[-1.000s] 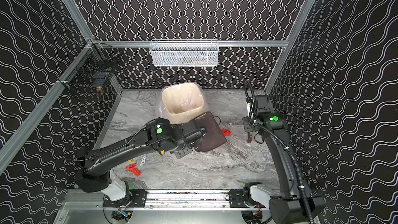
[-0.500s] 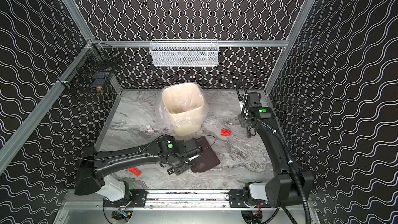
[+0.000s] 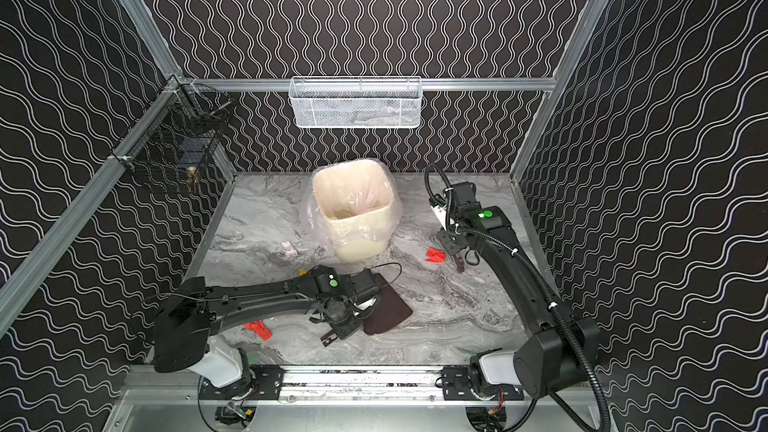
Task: Sweep away the paper scraps from the table
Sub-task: 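Sweep the red scrap into the dustpan with the right gripper's brush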
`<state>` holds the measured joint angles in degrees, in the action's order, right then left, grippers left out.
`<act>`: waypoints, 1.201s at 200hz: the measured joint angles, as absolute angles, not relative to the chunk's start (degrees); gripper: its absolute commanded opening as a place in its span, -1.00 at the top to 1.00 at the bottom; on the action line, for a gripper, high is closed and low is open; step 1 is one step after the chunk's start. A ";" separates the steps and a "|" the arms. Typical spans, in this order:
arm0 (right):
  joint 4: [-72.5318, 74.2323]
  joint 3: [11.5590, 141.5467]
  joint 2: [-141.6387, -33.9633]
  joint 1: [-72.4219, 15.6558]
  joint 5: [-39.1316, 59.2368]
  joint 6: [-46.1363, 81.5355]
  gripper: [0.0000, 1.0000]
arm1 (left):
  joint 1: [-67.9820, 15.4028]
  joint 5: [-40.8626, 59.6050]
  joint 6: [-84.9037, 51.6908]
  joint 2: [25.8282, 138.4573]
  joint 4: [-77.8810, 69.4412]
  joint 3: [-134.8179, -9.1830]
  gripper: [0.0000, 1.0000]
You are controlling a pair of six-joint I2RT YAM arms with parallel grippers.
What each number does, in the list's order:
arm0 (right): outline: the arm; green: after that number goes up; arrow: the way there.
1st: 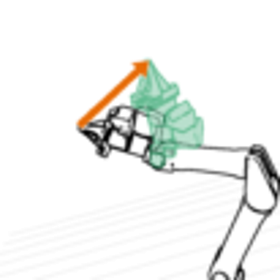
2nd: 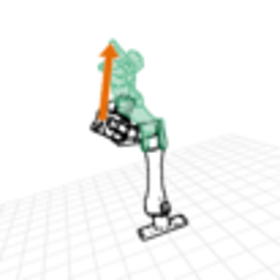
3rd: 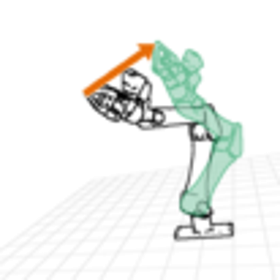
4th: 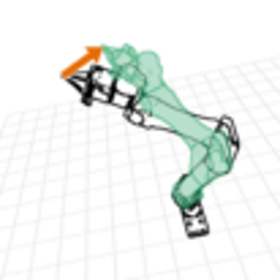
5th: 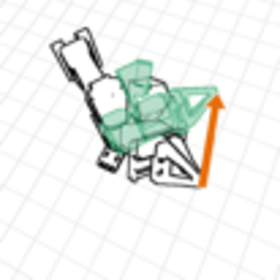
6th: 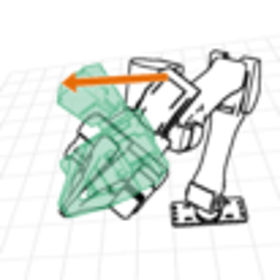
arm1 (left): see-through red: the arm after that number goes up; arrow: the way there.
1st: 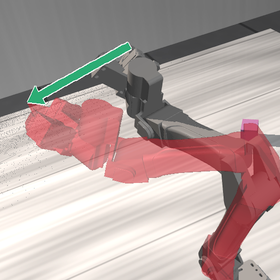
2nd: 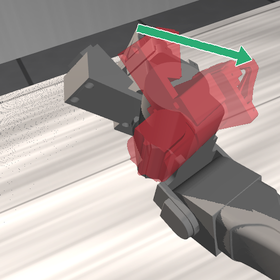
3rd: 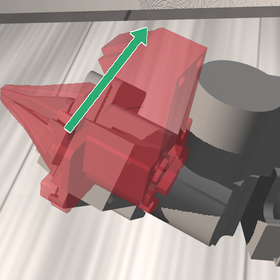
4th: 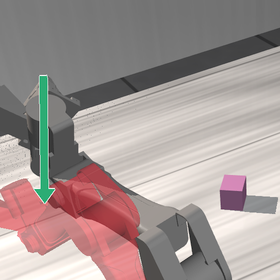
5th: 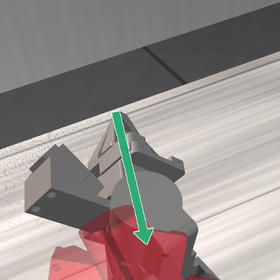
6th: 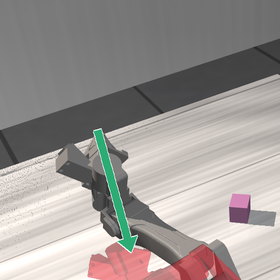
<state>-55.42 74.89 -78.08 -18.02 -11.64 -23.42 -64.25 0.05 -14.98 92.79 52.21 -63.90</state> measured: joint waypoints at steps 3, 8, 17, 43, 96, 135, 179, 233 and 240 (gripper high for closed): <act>-55.64 74.81 -77.95 -18.28 -11.55 -23.44 1.00 | -64.12 0.27 -14.98 92.88 52.05 -63.75 1.00; -56.01 74.59 -77.58 -18.79 -11.35 -23.59 1.00 | -63.94 0.47 -14.96 93.03 51.92 -63.57 1.00; -56.71 74.28 -76.99 -19.57 -11.09 -23.64 1.00 | -63.68 0.54 -14.98 93.32 51.72 -63.22 1.00; -59.24 73.71 -75.57 -22.33 -10.48 -23.68 1.00 | -62.96 1.10 -14.94 93.69 51.31 -62.19 1.00; -64.84 73.82 -73.93 -31.94 -9.26 -21.56 1.00 | -62.06 2.98 -14.57 94.19 50.54 -60.82 1.00; -69.60 77.12 -73.69 -38.76 -8.16 -18.22 1.00 | -61.76 3.60 -14.31 95.35 50.06 -60.97 1.00; -72.36 80.38 -74.15 -39.16 -13.26 -15.62 1.00 | -60.55 4.71 -13.04 96.36 49.69 -61.93 1.00; -71.72 80.68 -78.85 -36.69 -14.85 -15.46 1.00 | -59.59 5.98 -11.40 98.52 49.43 -63.68 1.00; -71.61 80.68 -79.50 -36.71 -14.22 -15.46 1.00 | -59.57 6.17 -11.35 98.74 49.43 -63.70 1.00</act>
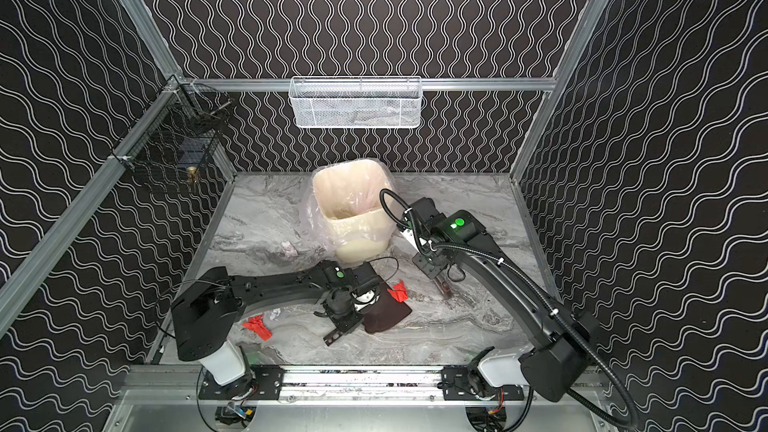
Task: Sweep away the paper scraps from the table
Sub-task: 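Sweep the red scrap into the dustpan with the right gripper's brush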
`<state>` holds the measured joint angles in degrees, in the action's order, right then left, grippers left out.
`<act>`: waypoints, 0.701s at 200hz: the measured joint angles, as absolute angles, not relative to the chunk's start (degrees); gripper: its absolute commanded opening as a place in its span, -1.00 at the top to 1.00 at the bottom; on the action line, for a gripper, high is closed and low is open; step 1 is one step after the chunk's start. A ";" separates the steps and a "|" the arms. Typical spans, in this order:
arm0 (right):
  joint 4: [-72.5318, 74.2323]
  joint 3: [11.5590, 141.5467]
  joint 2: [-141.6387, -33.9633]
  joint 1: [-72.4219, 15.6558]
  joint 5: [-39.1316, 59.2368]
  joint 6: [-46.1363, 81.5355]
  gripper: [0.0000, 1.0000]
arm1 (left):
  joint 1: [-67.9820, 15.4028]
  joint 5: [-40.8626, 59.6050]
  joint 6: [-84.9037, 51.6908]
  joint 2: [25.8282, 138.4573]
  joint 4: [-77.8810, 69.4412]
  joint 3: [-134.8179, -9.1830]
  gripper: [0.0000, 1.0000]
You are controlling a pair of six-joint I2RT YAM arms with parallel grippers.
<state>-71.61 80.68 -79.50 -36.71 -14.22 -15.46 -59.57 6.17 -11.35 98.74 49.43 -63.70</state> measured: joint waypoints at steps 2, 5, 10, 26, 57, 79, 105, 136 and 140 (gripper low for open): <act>-71.57 80.66 -79.68 -36.73 -14.06 -15.46 1.00 | -59.57 6.17 -11.33 98.76 49.43 -63.70 1.00; -71.57 80.66 -79.90 -36.82 -13.85 -15.44 1.00 | -59.57 6.20 -11.18 98.83 49.43 -63.70 1.00; -71.57 80.66 -80.16 -36.99 -13.52 -15.44 1.00 | -59.57 6.26 -10.98 98.89 49.45 -63.70 1.00; -71.42 80.55 -80.51 -38.20 -12.21 -14.96 1.00 | -59.57 6.46 -10.52 99.09 49.47 -63.75 1.00; -71.07 80.51 -80.27 -42.19 -8.43 -13.80 1.00 | -59.53 6.61 -10.33 99.68 49.78 -64.45 1.00; -70.76 80.51 -79.00 -44.05 -4.32 -12.49 1.00 | -59.51 6.61 -10.26 100.03 49.78 -64.79 1.00; -70.91 81.12 -78.00 -45.01 -0.36 -10.94 1.00 | -59.51 6.59 -10.15 100.14 50.26 -64.79 1.00; -71.70 83.29 -77.95 -45.67 4.40 -9.08 1.00 | -59.51 6.57 -10.15 100.16 50.02 -64.51 1.00; -71.85 83.44 -77.95 -45.67 4.51 -8.54 1.00 | -59.51 6.57 -10.15 100.14 49.98 -64.42 1.00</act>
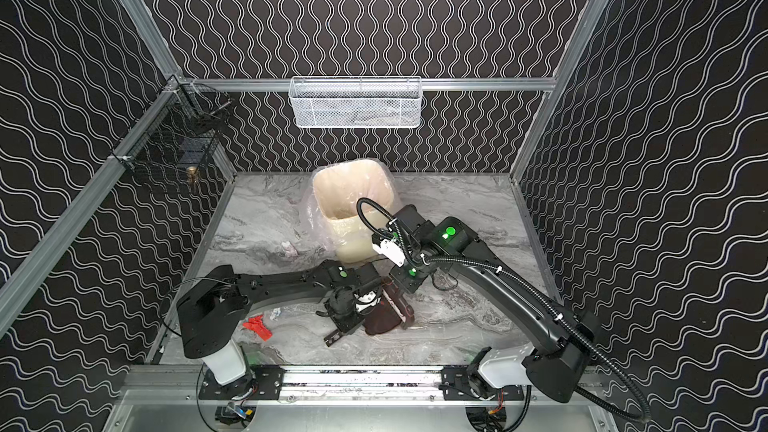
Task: Sweep away the paper scraps from the table
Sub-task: 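Sweep the red scrap into the dustpan with the right gripper's brush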
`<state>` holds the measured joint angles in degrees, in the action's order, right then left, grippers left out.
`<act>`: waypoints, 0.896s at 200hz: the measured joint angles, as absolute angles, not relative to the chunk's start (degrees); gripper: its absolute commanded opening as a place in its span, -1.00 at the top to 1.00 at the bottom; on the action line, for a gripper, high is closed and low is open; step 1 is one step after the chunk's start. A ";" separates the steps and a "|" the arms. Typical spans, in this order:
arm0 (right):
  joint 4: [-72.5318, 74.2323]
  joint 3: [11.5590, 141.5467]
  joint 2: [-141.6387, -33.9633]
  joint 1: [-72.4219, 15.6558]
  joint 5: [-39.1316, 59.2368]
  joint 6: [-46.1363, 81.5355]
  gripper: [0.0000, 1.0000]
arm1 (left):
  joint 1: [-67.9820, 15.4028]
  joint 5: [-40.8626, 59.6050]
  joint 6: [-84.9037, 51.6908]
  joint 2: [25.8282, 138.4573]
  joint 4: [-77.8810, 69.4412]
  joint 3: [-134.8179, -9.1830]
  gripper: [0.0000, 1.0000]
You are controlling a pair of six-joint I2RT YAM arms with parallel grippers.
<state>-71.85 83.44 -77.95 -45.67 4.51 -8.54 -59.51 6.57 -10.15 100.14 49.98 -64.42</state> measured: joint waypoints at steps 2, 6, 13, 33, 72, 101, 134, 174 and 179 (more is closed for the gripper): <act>-71.92 83.48 -77.95 -45.67 4.58 -8.40 1.00 | -59.51 6.57 -10.15 100.14 49.95 -64.40 1.00; -72.14 83.61 -77.95 -45.67 4.75 -8.23 1.00 | -59.51 6.59 -10.15 100.12 49.84 -64.31 1.00; -72.42 83.81 -77.95 -45.63 4.91 -8.16 1.00 | -59.51 6.59 -10.17 100.01 49.58 -64.07 1.00; -72.95 84.82 -77.58 -45.50 4.49 -6.96 1.00 | -59.51 6.76 -10.37 99.59 49.15 -63.53 1.00; -75.18 88.73 -77.41 -40.56 -1.93 -6.70 1.00 | -59.90 7.81 -11.90 95.88 50.19 -62.76 1.00; -76.47 89.12 -77.87 -36.16 -5.98 -7.16 1.00 | -61.30 9.02 -12.49 92.86 52.40 -63.00 1.00; -76.16 87.20 -78.28 -34.81 -7.22 -7.40 1.00 | -62.81 10.72 -14.48 91.59 53.91 -61.34 1.00; -74.11 84.27 -81.06 -34.83 -7.57 -8.23 1.00 | -63.37 11.11 -16.25 91.29 54.96 -59.24 1.00; -73.84 84.05 -81.34 -34.89 -7.53 -8.29 1.00 | -63.37 11.11 -16.29 91.50 54.98 -59.24 1.00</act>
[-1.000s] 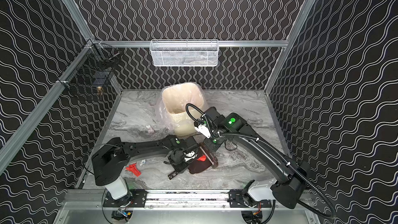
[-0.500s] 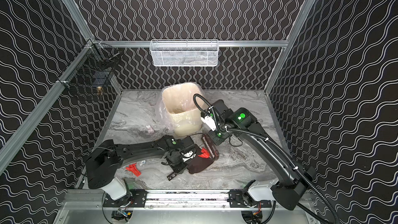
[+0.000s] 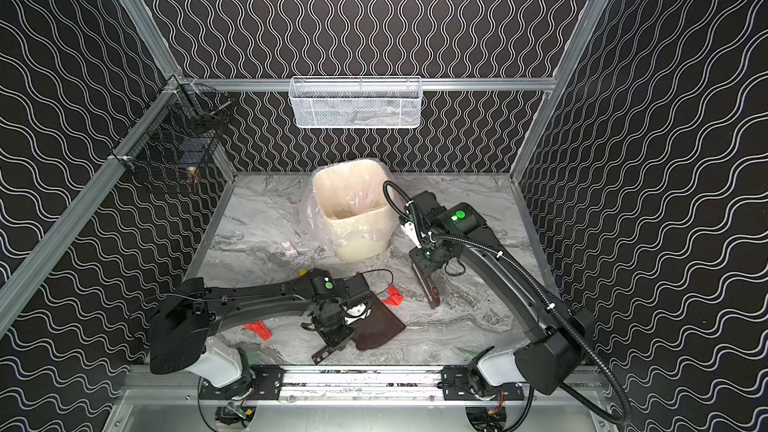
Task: Sweep away the paper scraps from the table
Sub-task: 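Sweep the red scrap into the dustpan with the right gripper's brush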
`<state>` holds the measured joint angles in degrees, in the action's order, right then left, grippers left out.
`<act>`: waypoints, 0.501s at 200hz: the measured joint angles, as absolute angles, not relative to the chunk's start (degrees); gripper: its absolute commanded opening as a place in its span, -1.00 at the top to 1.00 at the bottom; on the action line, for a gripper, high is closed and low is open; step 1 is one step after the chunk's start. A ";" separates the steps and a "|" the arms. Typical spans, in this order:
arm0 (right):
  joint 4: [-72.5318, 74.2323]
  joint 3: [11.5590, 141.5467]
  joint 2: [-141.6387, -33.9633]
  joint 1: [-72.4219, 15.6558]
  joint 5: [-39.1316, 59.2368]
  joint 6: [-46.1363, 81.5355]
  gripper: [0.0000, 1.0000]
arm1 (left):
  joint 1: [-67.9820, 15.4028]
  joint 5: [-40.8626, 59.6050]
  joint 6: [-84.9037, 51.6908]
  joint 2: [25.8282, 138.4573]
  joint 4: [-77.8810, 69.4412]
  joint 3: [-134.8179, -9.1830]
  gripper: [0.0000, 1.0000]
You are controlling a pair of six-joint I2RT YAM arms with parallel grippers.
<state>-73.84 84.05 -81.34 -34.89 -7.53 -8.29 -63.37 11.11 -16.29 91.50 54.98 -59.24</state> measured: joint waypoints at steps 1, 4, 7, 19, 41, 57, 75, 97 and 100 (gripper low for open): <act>-73.80 84.03 -81.38 -34.92 -7.51 -8.34 1.00 | -63.37 11.11 -16.29 91.59 54.98 -59.24 1.00; -73.63 83.92 -81.56 -35.03 -7.33 -8.47 1.00 | -63.37 11.11 -16.32 91.79 54.94 -59.24 1.00; -73.45 83.81 -81.73 -35.18 -7.09 -8.60 1.00 | -63.37 11.11 -16.32 91.96 54.92 -59.24 1.00; -73.19 83.57 -82.26 -36.29 -6.72 -8.86 1.00 | -63.37 11.00 -16.32 92.84 54.87 -59.29 1.00; -72.40 83.57 -83.00 -39.22 -5.78 -9.67 1.00 | -63.40 10.39 -16.32 94.52 54.85 -60.07 1.00; -72.03 83.57 -83.18 -40.60 -4.84 -9.61 1.00 | -63.37 9.74 -16.32 95.79 54.74 -60.73 1.00; -71.90 83.59 -82.91 -41.98 -3.05 -8.78 1.00 | -63.31 9.15 -16.32 97.21 54.48 -61.41 1.00; -71.72 83.70 -82.13 -43.81 1.41 -7.60 1.00 | -62.98 8.91 -16.29 98.17 54.08 -61.82 1.00; -71.68 83.68 -81.95 -44.14 2.24 -7.20 1.00 | -62.94 8.91 -16.29 98.26 54.06 -61.87 1.00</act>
<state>-71.68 83.68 -81.95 -44.14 2.24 -7.20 -62.94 8.91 -16.29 98.26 54.06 -61.87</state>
